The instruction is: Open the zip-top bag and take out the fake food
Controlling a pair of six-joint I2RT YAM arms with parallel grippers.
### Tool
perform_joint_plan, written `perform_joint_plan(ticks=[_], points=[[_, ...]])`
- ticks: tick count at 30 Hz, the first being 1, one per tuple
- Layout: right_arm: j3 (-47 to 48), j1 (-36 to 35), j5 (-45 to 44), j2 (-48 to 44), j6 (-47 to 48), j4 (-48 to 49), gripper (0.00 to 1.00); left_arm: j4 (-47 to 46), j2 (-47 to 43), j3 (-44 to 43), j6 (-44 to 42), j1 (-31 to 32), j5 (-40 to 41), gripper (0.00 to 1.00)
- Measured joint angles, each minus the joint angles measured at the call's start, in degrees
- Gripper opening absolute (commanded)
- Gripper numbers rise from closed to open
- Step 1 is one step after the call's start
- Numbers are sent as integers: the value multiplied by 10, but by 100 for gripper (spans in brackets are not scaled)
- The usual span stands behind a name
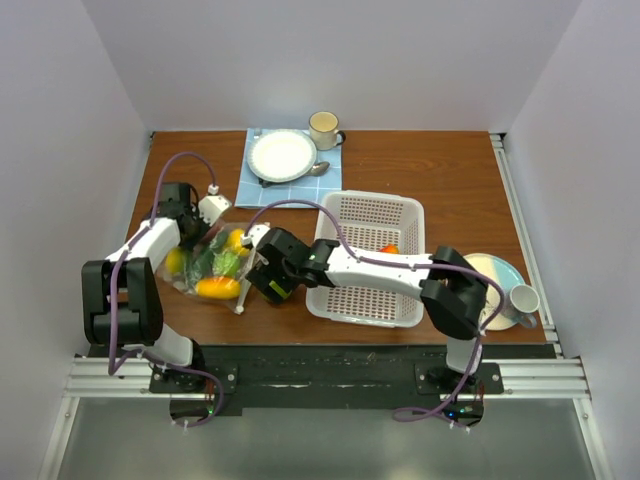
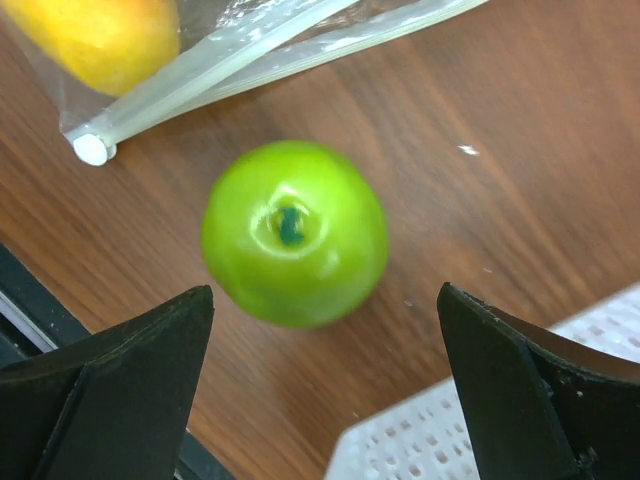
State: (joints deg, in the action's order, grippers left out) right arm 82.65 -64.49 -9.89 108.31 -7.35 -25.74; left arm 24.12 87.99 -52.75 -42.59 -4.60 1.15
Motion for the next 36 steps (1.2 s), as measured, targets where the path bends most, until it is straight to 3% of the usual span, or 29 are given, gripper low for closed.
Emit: perform_joint_plan(ticks=[9,10,12,13,14,16,24,29,32,33,36], points=[[27,0,53,70,-16,7,99,-10,0,15,-1,-10,2,0],[27,0,57,72,-18,7,79,-10,0,15,-1,-11,2,0],[27,0,64,75,-20,8,54,-11,0,15,-1,-12,2,0],[29,0,64,75,-24,6,27,-10,0,15,-1,-13,2,0],[31,0,64,75,-23,4,15,-9,0,14,0,-13,2,0],[40,0,55,74,-26,-3,8,7,0,6,0,-14,1,0],[43,31,-21,-32,-25,-26,10,103,-2,-104,21,-14,-43,0],[5,118,-88,-173,-33,-12,11,139,-16,-127,31,-14,-62,0],[-33,170,-143,-213,-36,-16,40,156,-19,-127,31,-14,-64,0],[-45,182,-153,-214,-37,-17,67,162,-19,-127,31,-14,-64,0],[-85,202,-161,-195,-39,-23,94,174,-19,-127,35,-13,-65,0]])
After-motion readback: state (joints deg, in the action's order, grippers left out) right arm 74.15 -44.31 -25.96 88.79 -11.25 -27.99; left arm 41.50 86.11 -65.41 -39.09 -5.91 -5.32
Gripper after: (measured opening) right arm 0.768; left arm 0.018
